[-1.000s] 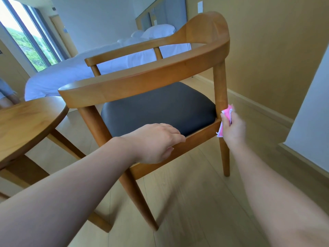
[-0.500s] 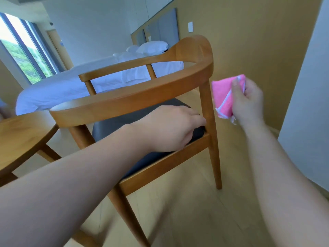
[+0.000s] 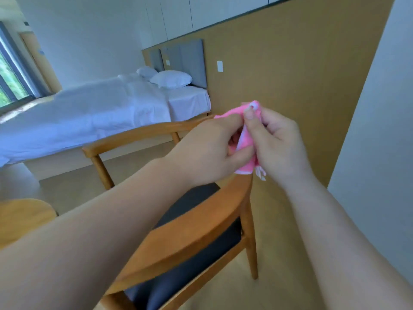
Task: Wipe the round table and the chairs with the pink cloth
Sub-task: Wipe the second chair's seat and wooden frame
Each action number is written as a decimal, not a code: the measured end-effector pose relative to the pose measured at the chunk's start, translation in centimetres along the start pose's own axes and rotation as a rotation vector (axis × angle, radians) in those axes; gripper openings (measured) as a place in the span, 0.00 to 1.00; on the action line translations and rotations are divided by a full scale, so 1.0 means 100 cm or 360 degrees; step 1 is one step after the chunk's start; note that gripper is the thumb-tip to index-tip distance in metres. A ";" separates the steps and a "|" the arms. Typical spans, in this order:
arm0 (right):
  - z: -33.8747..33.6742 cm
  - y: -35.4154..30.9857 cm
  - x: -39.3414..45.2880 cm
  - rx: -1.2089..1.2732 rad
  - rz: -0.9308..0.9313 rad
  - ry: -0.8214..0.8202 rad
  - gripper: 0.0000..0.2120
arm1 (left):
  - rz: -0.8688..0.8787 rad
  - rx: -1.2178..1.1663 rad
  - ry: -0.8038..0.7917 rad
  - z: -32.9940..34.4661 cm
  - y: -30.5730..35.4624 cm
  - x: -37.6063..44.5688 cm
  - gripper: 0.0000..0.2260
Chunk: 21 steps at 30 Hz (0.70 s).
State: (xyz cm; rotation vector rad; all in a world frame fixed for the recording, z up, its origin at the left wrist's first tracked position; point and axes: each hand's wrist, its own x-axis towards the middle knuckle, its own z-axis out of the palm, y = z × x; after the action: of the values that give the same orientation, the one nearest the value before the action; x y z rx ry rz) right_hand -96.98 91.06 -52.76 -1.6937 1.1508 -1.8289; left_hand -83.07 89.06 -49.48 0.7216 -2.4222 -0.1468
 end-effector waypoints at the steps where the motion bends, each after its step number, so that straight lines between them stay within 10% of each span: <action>1: 0.013 -0.020 0.016 0.0056 0.0087 -0.0073 0.18 | -0.0083 -0.0018 0.0016 -0.030 -0.003 0.007 0.07; 14: 0.289 -0.337 0.157 0.0416 0.0267 -0.1098 0.11 | -0.1030 -0.0050 0.0219 -0.487 -0.028 -0.083 0.08; 21: 0.424 -0.420 0.142 0.0730 0.0175 -0.1347 0.14 | -0.1304 0.0081 0.0399 -0.608 -0.030 -0.185 0.13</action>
State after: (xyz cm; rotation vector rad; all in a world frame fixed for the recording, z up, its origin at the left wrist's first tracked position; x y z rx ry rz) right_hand -49.27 92.26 -14.22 -1.7726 0.4135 -0.9929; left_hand -34.04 100.08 -10.41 1.6119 -1.7745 -0.2943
